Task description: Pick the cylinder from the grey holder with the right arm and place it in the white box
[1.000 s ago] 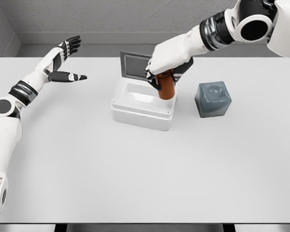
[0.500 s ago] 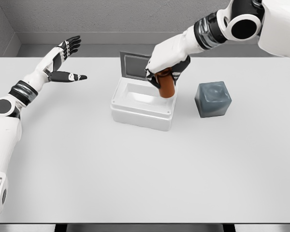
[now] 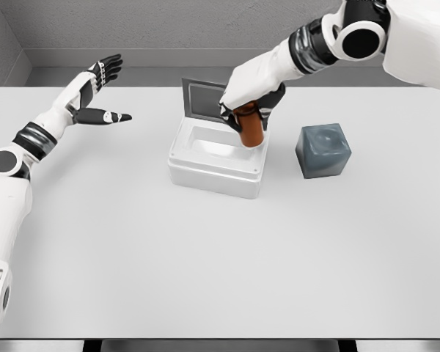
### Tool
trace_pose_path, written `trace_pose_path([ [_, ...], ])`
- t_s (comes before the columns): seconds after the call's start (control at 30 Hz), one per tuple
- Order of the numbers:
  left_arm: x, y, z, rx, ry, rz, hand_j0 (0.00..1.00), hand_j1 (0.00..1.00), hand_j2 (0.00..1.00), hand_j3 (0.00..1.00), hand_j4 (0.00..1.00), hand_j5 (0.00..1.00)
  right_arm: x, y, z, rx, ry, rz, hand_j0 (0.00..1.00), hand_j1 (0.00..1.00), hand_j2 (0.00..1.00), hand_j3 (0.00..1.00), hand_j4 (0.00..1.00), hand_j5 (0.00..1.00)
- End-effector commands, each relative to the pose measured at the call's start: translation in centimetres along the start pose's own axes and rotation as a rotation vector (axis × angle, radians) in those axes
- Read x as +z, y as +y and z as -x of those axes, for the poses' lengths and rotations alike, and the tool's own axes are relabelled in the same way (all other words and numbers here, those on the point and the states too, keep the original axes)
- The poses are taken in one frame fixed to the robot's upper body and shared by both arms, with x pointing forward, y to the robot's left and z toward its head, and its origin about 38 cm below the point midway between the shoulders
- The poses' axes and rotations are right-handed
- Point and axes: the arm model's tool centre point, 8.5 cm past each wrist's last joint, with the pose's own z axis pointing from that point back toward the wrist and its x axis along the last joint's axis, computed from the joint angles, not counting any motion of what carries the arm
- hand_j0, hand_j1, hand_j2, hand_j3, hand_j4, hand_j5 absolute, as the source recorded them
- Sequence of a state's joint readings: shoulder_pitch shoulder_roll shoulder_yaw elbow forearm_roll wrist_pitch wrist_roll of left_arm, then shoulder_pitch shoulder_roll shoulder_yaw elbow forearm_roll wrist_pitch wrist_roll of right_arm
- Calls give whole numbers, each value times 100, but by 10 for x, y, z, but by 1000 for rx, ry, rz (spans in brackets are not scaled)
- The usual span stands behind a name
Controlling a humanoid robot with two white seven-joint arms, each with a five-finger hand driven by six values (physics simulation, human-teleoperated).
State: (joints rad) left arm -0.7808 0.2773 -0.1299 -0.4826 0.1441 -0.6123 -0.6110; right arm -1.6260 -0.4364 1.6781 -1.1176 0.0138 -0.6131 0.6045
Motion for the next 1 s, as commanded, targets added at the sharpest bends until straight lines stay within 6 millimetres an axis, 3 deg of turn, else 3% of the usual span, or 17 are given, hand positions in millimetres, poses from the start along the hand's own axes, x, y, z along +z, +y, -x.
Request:
trace_pose_path([
  [0.0, 0, 2, -2, 5, -6, -7, 100, 100, 100, 100, 100, 100, -4, -1, 1, -4, 2, -4, 43, 43, 43, 43, 43, 43],
  [0.3, 0, 1, 0, 6, -4, -7, 100, 100, 100, 100, 100, 100, -4, -1, 5, -12, 15, -6, 44, 44, 44, 44, 44, 44],
  [0.37, 0, 1, -1, 5, -5, -6, 100, 100, 100, 100, 100, 100, -5, -1, 5, -11, 14, -6, 48, 48, 48, 48, 48, 48],
  [0.4, 0, 2, -2, 5, -6, -7, 100, 100, 100, 100, 100, 100, -4, -1, 6, -13, 16, -5, 53, 53, 53, 53, 53, 53],
  [0.47, 0, 2, -1, 5, -4, -8, 100, 100, 100, 100, 100, 100, -2, -1, 11, -44, 62, 6, 100, 100, 100, 100, 100, 100],
  [0.6, 0, 2, -1, 5, -4, -8, 100, 100, 100, 100, 100, 100, -1, -5, 11, -37, 66, 14, 100, 100, 100, 100, 100, 100],
  [0.73, 1, 2, 0, 5, -2, -6, 100, 100, 100, 100, 100, 100, 10, -25, 1, 4, 31, 74, 100, 100, 100, 100, 100, 100],
  [0.83, 0, 2, -1, 4, -4, -7, 100, 100, 100, 100, 100, 100, 33, -26, 1, 18, 21, 122, 100, 100, 100, 100, 100, 100],
  [0.9, 1, 2, 0, 5, -2, -6, 100, 100, 100, 100, 100, 100, 40, -22, -10, 33, -6, 132, 100, 100, 100, 100, 100, 100],
  [0.93, 0, 2, -1, 4, -4, -7, 100, 100, 100, 100, 100, 100, 52, -27, -13, 41, -7, 167, 100, 100, 100, 100, 100, 100],
  [0.97, 1, 2, 0, 5, -2, -6, 100, 100, 100, 100, 100, 100, 64, -20, -13, 13, -8, 187, 100, 100, 100, 100, 100, 100],
])
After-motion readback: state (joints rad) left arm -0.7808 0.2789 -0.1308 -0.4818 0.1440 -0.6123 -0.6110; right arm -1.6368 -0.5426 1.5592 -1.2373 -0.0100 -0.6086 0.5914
